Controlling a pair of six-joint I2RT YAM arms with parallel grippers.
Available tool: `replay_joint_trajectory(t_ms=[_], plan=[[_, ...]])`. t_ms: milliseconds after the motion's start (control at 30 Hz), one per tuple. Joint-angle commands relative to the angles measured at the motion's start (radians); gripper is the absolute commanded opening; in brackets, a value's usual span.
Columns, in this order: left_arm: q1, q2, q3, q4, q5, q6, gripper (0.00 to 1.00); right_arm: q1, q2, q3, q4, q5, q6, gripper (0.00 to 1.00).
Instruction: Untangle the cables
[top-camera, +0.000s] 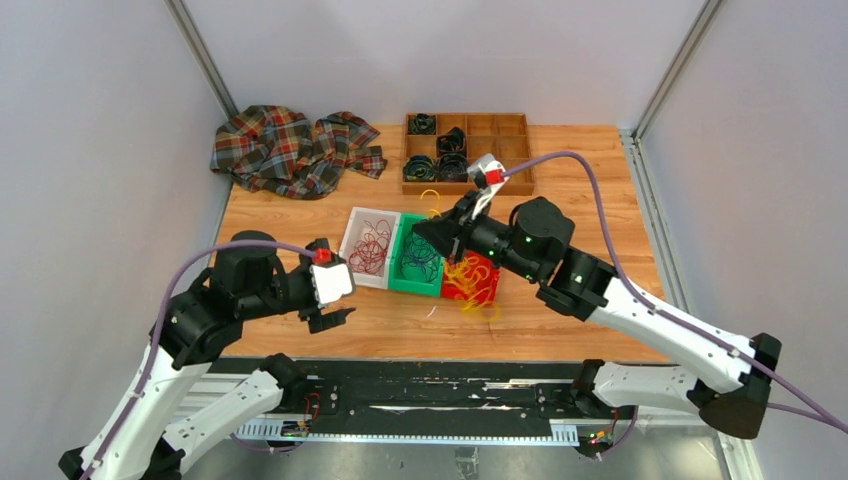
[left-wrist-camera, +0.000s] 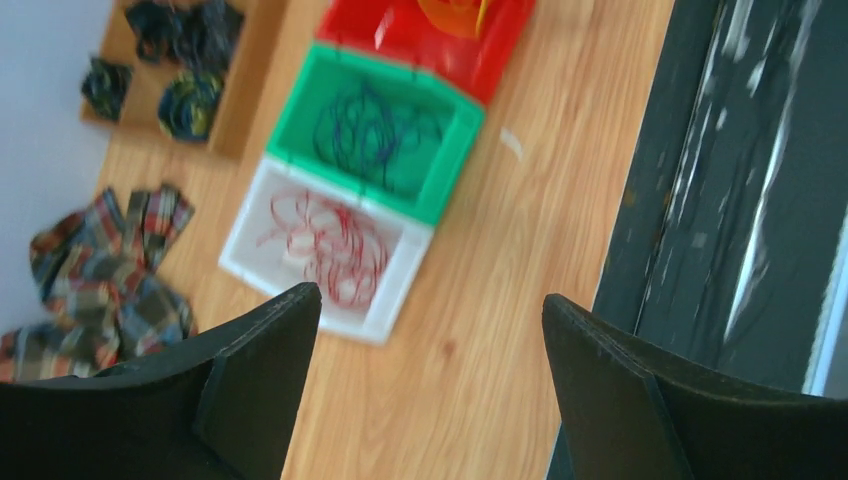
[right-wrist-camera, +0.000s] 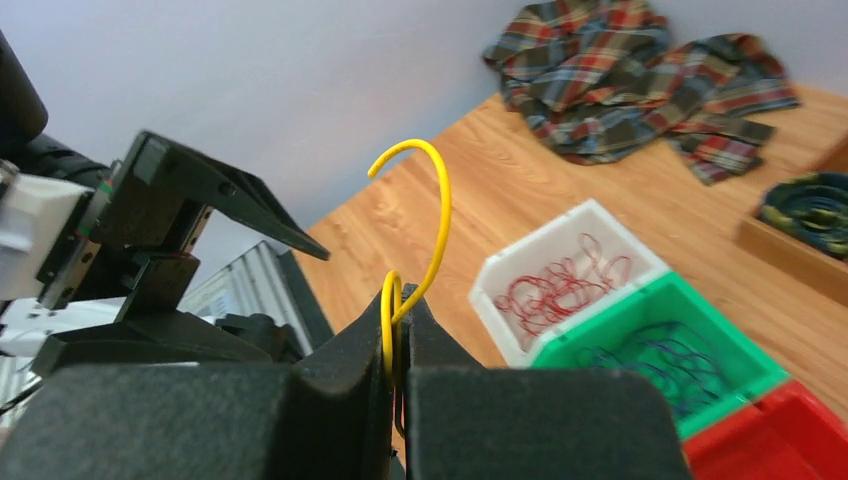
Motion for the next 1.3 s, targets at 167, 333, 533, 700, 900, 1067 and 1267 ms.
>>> replay_joint_trajectory(t_ms=[167,333,533,700,900,1067,1267], plan=[[-0.005,-0.001,-0.089,0.604,0.211,-0.455,0.82,0.016,0.119,0.096,0.226,-0.187,0.173,0.01],[-0.005,0.001,-0.135,0.685,0.231,-0.519,0.77,0.051,0.155,0.117,0.304,-0.188,0.194,0.01],[-0.005,0.009,-0.15,0.751,0.225,-0.546,0.66,0.086,0.206,0.142,0.351,-0.205,0.22,0.01],[-0.005,0.043,-0.155,0.811,0.311,-0.651,0.57,0.106,0.235,0.151,0.377,-0.209,0.228,0.01],[-0.005,0.059,-0.187,0.851,0.426,-0.814,0.55,0.113,0.243,0.146,0.409,-0.204,0.243,0.01],[-0.005,0.041,-0.195,0.836,0.384,-0.796,0.35,0.114,0.253,0.147,0.44,-0.207,0.261,0.01],[0.001,0.026,-0.167,0.807,0.352,-0.788,0.01,0.114,0.24,0.123,0.416,-0.204,0.248,0.17]])
